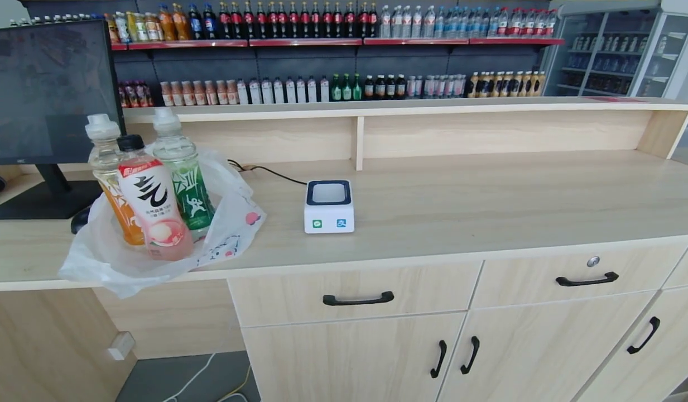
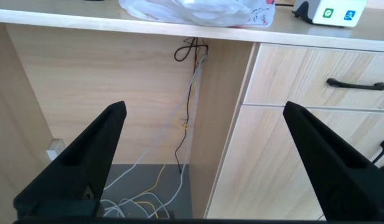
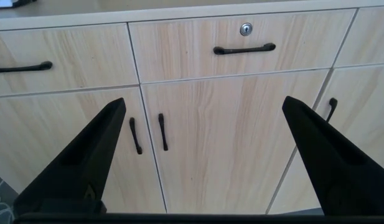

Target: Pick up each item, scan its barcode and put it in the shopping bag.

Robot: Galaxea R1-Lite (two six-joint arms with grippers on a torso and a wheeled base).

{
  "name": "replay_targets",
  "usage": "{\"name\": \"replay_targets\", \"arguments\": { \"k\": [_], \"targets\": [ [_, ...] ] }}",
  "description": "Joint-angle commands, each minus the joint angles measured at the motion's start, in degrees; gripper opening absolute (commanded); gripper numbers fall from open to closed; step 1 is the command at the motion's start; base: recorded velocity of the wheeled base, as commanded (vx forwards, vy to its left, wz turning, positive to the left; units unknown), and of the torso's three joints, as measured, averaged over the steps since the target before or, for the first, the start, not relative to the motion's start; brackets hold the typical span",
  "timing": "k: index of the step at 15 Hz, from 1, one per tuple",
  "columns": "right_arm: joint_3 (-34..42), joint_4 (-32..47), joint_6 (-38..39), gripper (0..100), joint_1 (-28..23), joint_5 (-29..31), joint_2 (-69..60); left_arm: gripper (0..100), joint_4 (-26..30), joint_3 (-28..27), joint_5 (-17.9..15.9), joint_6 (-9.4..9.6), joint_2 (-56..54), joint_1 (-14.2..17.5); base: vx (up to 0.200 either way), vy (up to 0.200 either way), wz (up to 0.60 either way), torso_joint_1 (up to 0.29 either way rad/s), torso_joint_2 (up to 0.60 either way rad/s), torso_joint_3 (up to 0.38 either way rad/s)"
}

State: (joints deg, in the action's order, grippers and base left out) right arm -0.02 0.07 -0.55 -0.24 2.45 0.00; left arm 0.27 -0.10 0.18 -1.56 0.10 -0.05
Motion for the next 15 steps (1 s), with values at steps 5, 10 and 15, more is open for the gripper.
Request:
{"name": "replay_targets", "arguments": {
  "k": [5, 10, 15],
  "targets": [
    [0.0, 0.0, -0.2, 100, 0.1, 0.0, 0.1, 100, 0.0, 0.0, 0.0, -0.11, 0.0, 0.0, -0.200, 0.000, 0.00, 0.005, 0.01, 0.003],
    [0.0, 0.0, -0.2, 100, 0.1, 0.0, 0.0, 100, 0.0, 0.0, 0.0, -0.11, 0.0, 0.0, 0.000, 0.000, 0.00, 0.000, 0.00, 0.000],
    [0.0, 0.0, -0.2, 100, 0.1, 0.0, 0.0, 100, 0.0, 0.0, 0.0, -0.11, 0.0, 0.0, 0.000, 0.000, 0.00, 0.000, 0.00, 0.000]
  ]
}}
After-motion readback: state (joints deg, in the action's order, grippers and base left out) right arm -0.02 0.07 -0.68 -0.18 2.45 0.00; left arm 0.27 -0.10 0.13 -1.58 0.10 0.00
